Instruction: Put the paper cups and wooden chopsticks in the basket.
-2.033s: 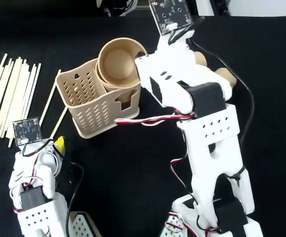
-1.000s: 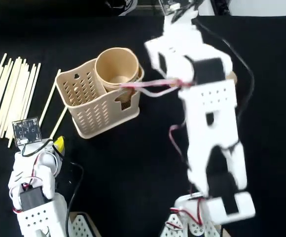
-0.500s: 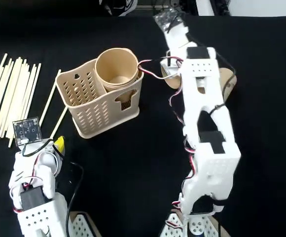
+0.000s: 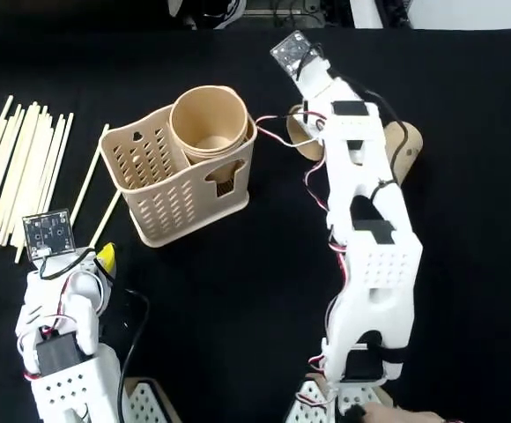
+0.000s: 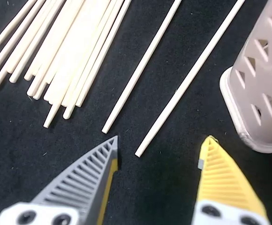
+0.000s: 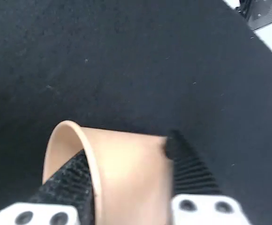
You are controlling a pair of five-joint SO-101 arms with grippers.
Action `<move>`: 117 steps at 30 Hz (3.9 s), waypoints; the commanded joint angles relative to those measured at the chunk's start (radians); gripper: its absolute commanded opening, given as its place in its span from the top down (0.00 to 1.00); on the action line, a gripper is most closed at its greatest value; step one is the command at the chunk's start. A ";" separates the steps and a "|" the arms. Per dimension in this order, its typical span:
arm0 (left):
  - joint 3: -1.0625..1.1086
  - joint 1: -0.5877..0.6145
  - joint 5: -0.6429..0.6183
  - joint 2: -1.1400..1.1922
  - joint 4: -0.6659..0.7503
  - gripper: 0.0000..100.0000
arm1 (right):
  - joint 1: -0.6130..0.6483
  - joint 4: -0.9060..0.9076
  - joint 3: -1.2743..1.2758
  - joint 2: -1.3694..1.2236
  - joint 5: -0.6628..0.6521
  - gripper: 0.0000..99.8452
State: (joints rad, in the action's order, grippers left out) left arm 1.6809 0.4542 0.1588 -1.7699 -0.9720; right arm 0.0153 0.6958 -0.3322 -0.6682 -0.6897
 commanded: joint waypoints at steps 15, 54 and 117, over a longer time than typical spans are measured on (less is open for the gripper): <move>0.010 -0.008 0.011 -0.003 0.026 0.72 | -0.054 0.387 -0.130 0.383 0.341 0.99; 0.013 -0.008 0.011 -0.003 0.028 0.72 | 0.385 1.053 -0.780 0.358 0.503 0.94; 0.019 -0.007 0.011 -0.003 0.046 0.72 | -0.176 0.453 0.312 0.975 0.137 0.99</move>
State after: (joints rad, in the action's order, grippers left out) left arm 1.6824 0.4542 0.1588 -1.7699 -0.9459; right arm -0.2102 1.0119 0.1573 0.1926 -0.6575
